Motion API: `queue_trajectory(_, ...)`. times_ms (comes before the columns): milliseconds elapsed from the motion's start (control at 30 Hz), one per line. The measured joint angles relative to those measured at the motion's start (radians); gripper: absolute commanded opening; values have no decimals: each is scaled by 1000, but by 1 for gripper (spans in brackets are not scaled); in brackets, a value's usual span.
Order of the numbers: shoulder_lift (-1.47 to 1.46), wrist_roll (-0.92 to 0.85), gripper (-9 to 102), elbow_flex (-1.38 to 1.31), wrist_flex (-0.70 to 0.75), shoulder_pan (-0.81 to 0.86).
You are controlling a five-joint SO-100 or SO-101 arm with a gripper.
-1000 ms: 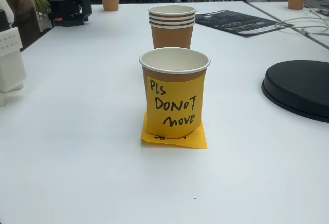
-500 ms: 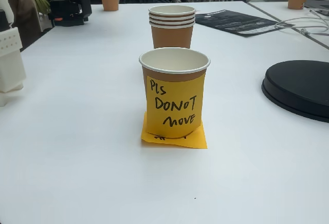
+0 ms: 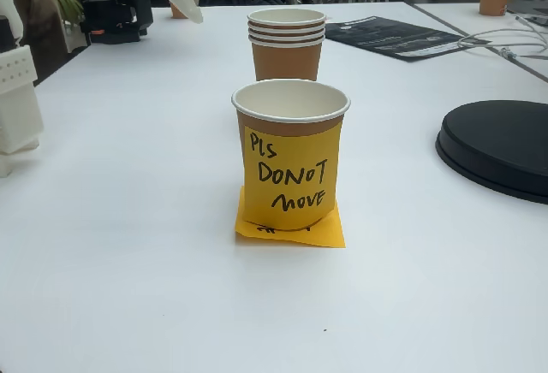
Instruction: Pickup cup and make a pile of cup.
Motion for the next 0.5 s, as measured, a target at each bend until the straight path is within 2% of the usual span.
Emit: queue_trajectory(500, -61, 0, 30, 0, 17, 0)
